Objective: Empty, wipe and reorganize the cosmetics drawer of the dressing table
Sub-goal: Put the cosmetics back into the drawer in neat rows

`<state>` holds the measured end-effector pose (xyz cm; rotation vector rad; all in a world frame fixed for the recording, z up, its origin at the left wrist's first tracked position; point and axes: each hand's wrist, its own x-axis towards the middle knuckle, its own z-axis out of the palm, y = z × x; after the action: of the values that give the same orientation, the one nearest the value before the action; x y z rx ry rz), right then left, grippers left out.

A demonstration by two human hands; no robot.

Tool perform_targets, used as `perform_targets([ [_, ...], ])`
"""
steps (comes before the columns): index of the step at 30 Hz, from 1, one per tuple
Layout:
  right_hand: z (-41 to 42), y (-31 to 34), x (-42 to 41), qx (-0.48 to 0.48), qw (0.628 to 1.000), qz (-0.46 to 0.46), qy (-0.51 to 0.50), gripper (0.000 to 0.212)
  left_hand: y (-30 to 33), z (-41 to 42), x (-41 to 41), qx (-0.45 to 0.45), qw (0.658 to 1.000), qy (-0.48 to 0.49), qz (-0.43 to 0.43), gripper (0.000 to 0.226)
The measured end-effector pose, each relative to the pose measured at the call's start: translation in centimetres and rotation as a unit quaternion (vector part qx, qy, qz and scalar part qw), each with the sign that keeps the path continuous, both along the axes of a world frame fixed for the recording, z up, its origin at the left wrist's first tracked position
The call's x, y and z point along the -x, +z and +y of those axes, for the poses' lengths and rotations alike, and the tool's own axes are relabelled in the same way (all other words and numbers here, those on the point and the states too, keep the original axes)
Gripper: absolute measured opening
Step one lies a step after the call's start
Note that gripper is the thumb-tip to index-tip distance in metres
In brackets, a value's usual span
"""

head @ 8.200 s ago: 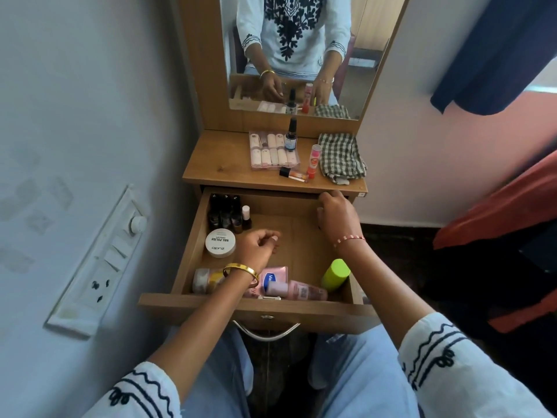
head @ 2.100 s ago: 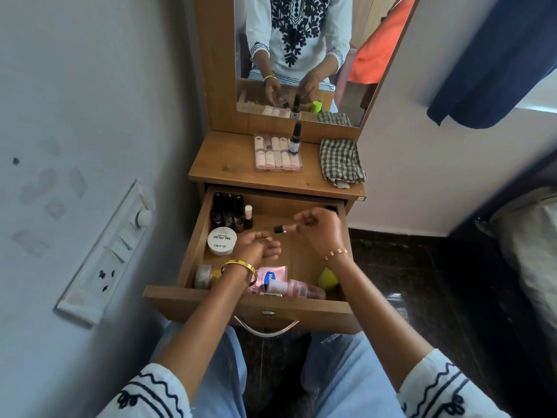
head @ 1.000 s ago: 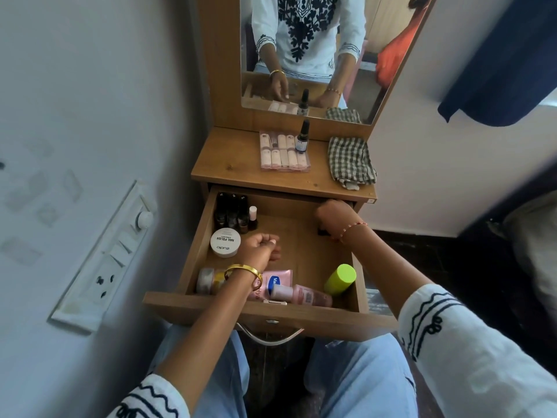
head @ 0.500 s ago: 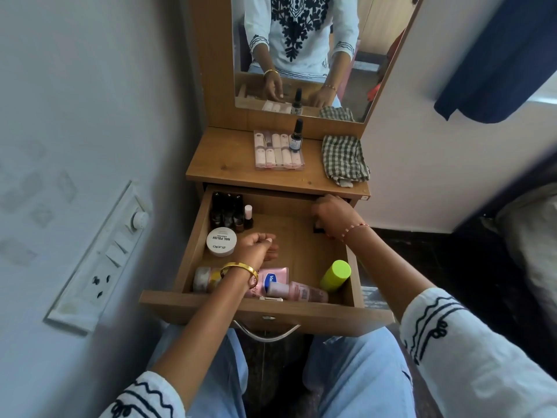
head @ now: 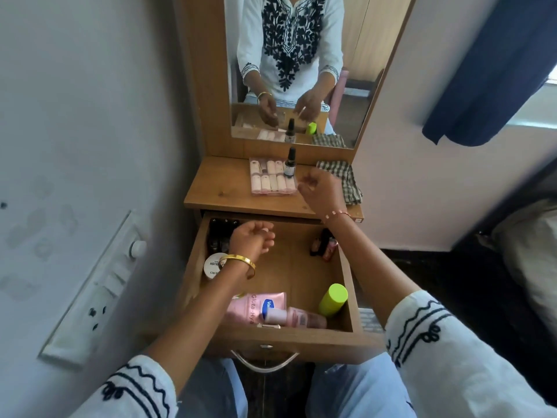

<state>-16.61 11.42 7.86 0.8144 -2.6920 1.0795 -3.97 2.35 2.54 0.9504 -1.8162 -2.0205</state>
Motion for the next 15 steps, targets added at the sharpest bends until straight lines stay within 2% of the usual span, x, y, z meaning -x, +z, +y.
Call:
perform_targets([
  [2,-1.3,0.9,1.3,0.064,0.995,-0.060,-0.038,0.013,1.2,-1.2,1.6,0.012,1.000,0.019,0.011,0.019],
  [5,-2.8,1.1,2.9,0.078,0.990,-0.105,-0.057,0.012,2.4,-2.6,3.2,0.050,0.998,0.029,0.020,0.022],
  [8,-4.2,1.1,4.0,0.054,0.990,-0.118,-0.051,0.030,3.2,-3.7,4.4,0.063,0.997,0.032,0.035,0.015],
  [10,-5.1,1.1,4.5,0.039,0.992,-0.116,-0.039,0.035,3.4,-4.1,5.0,0.069,0.996,0.034,0.036,0.015],
  [15,-5.8,0.9,4.6,0.054,0.991,-0.114,-0.045,0.020,2.8,-4.0,5.8,0.057,0.997,0.038,0.028,0.015],
])
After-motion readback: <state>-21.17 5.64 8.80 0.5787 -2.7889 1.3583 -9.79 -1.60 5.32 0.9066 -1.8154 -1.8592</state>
